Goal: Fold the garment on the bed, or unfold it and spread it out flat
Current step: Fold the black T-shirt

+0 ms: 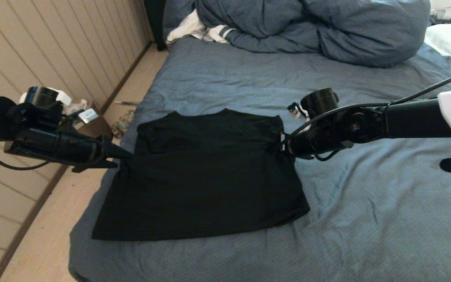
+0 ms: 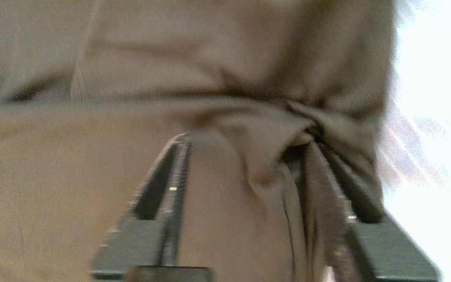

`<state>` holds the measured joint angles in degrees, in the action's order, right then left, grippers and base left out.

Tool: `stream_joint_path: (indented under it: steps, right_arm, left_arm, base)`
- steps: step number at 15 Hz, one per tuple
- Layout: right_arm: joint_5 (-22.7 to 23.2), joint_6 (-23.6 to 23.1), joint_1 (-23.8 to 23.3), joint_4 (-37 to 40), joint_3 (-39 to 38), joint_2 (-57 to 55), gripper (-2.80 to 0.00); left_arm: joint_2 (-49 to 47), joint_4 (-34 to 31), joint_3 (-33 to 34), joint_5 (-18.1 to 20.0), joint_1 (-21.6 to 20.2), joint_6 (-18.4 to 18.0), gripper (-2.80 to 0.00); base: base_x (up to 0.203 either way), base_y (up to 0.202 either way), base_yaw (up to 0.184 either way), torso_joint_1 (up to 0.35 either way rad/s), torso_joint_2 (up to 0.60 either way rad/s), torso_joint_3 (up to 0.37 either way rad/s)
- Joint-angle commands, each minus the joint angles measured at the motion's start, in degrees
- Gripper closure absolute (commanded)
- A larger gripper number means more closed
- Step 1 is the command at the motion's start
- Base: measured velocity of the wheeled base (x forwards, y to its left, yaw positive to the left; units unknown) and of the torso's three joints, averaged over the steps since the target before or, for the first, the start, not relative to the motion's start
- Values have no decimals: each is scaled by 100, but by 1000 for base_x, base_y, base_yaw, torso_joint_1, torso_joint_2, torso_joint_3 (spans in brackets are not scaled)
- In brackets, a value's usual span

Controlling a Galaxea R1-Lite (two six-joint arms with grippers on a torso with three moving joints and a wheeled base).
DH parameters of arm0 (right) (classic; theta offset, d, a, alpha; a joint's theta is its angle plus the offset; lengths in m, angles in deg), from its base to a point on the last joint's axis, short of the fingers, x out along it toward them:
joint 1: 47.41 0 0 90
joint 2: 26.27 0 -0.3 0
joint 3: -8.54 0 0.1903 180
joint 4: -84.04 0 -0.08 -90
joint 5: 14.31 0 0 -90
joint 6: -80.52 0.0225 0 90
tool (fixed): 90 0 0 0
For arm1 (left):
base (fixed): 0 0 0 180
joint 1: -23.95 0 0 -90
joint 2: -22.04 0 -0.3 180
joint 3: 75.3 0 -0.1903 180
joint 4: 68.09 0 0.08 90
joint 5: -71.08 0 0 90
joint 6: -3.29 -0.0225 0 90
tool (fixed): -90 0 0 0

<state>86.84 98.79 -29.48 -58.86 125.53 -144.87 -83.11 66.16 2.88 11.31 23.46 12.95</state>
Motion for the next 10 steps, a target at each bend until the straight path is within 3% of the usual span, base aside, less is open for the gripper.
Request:
stream_joint_path:
  steps: [1, 10]
  right_arm:
    - [8, 10, -5, 2, -220, 325, -280]
    - [2, -138, -152, -38, -1693, 1583, -280]
  left_arm:
    - [527, -4, 311, 13, -25, -5, -280]
    - [2076, 29, 1925, -7, -364, -57, -280]
  base:
    - [0, 0, 0, 0, 0, 0]
    - [0, 0, 0, 0, 0, 0]
